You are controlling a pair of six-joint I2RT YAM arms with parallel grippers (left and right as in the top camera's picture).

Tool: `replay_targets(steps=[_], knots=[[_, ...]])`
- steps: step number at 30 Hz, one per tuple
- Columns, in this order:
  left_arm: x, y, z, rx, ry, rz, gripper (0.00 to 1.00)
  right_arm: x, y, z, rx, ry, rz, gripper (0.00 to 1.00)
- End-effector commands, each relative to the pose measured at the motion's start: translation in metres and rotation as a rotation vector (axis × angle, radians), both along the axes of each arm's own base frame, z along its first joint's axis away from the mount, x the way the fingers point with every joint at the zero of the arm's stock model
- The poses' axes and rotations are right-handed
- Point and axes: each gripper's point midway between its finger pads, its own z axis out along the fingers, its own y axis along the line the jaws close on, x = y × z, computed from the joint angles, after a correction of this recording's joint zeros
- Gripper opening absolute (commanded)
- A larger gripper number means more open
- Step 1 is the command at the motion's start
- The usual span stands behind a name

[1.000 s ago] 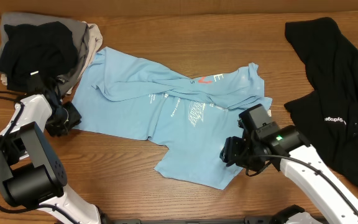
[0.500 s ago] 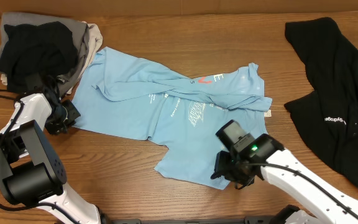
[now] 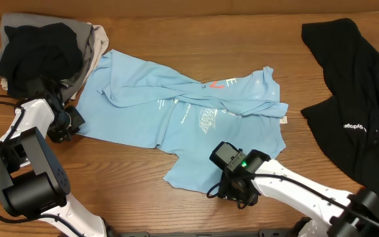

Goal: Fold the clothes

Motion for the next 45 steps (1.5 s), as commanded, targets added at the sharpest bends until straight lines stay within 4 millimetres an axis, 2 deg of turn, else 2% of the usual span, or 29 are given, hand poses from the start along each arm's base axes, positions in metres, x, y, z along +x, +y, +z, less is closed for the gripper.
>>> replay_targets(steps=[1,4,6,10,13,18,21,23,28,31,35,38,45], knots=[[-0.010,-0.012,-0.030,-0.057,0.066,-0.004,0.04,0.000,-0.003,-0.008,-0.032,0.001,-0.025,0.38],[-0.012,-0.013,-0.030,-0.059,0.072,-0.004,0.04,0.002,-0.002,-0.008,-0.027,-0.005,-0.027,0.14],[-0.014,-0.014,-0.027,-0.065,0.086,-0.004,0.04,0.002,-0.002,-0.008,-0.028,-0.004,-0.028,0.04],[-0.015,-0.014,-0.010,-0.079,0.123,-0.009,0.04,-0.002,-0.006,-0.007,-0.050,0.015,-0.056,0.04],[-0.006,-0.010,0.010,-0.076,0.120,-0.028,0.04,-0.008,-0.009,-0.006,-0.058,0.041,-0.059,0.04],[0.006,-0.007,0.030,-0.074,0.101,-0.032,0.04,-0.013,-0.014,0.000,-0.070,0.057,-0.060,0.04],[0.015,-0.009,0.051,-0.097,0.084,-0.060,0.04,0.000,-0.011,0.025,-0.044,-0.003,-0.067,0.04],[0.019,-0.010,0.068,-0.107,0.076,-0.080,0.04,0.009,-0.016,0.047,-0.044,-0.047,-0.080,0.04],[0.027,-0.007,0.110,-0.096,0.061,-0.127,0.04,0.023,-0.037,0.108,-0.010,-0.108,-0.077,0.04],[0.031,-0.007,0.123,-0.086,0.047,-0.133,0.04,0.031,-0.049,0.132,0.009,-0.126,-0.065,0.04],[0.040,-0.011,0.124,-0.065,0.027,-0.156,0.04,0.061,-0.061,0.147,0.053,-0.200,-0.037,0.04],[0.049,-0.015,0.125,-0.039,0.007,-0.178,0.04,0.085,-0.069,0.145,0.067,-0.250,-0.034,0.04],[0.078,-0.034,0.128,0.024,-0.065,-0.243,0.04,0.160,-0.081,0.136,0.125,-0.412,-0.032,0.04]])
